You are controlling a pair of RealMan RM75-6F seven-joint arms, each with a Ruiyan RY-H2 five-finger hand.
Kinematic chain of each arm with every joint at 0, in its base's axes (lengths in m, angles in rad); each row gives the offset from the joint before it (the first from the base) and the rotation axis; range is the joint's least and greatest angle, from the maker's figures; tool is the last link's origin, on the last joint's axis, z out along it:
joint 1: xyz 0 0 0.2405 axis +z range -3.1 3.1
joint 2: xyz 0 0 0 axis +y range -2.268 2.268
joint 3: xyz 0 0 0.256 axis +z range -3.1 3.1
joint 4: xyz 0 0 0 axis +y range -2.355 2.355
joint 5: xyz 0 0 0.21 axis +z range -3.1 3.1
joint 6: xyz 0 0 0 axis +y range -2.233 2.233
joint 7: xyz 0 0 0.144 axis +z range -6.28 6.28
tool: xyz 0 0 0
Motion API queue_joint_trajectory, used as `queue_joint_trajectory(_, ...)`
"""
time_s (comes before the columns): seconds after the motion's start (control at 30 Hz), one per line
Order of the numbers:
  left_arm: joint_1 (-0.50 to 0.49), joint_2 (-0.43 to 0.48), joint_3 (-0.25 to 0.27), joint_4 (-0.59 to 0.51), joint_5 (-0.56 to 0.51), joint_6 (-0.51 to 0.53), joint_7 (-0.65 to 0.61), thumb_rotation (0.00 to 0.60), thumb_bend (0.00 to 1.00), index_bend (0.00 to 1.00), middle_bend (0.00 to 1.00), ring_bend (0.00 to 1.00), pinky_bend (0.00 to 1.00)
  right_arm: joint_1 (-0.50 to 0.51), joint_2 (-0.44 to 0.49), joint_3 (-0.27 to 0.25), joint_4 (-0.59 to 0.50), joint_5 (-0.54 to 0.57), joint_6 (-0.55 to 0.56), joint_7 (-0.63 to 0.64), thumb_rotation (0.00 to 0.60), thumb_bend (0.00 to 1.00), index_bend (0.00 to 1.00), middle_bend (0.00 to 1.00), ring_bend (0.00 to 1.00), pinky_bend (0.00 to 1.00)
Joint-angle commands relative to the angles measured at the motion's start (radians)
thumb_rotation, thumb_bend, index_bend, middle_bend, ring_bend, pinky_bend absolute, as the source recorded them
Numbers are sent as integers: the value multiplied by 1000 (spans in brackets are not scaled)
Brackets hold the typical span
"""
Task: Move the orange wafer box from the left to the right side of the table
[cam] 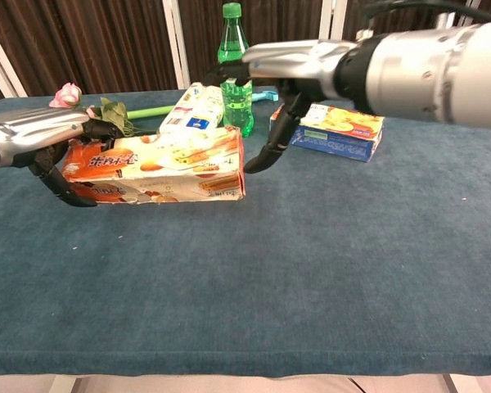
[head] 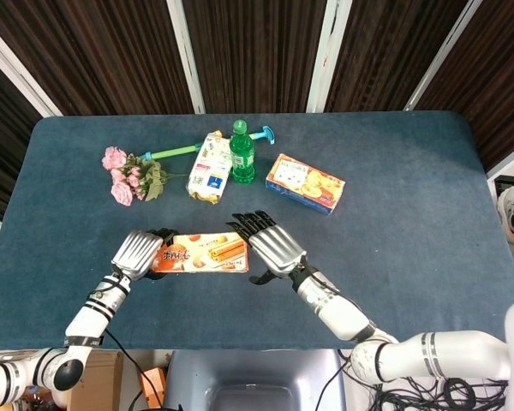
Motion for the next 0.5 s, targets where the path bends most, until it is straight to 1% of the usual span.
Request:
queue_joint_trajectory(0.03, -3, 4, 1, -6, -4, 4, 5, 600, 219, 646, 760, 750, 795, 61, -88, 3, 65, 79, 17, -35, 600, 74, 0, 0, 0, 0)
queue_joint_trajectory(0.2, -5, 14, 5, -30, 0, 17, 14, 600, 219, 646, 760, 750, 795, 102, -160, 3, 130, 97, 49, -57, 600, 74, 0, 0, 0, 0)
queue_joint_trajectory(0.37, -2, 25, 11, -58, 9, 38, 23, 600, 218, 647, 760, 750, 795, 131, -210, -4, 190, 146, 68, -85, 600, 74, 0, 0, 0, 0)
queue_joint_trajectory(0.43, -1, 29, 14, -64, 10, 40, 27, 600, 218, 647, 760, 750, 796, 134, -227, -1, 210, 149, 70, -76, 600, 74, 0, 7, 0, 0)
queue_joint_trajectory(0.47, -1, 30, 17, -67, 10, 43, 30, 600, 218, 648, 760, 750, 796, 135, -236, 1, 220, 146, 71, -68, 600, 74, 1, 32, 4, 19)
queue_joint_trajectory(0.5, 0, 31, 18, -69, 11, 45, 32, 600, 218, 648, 760, 750, 796, 134, -240, 2, 226, 142, 70, -60, 600, 74, 42, 99, 53, 97)
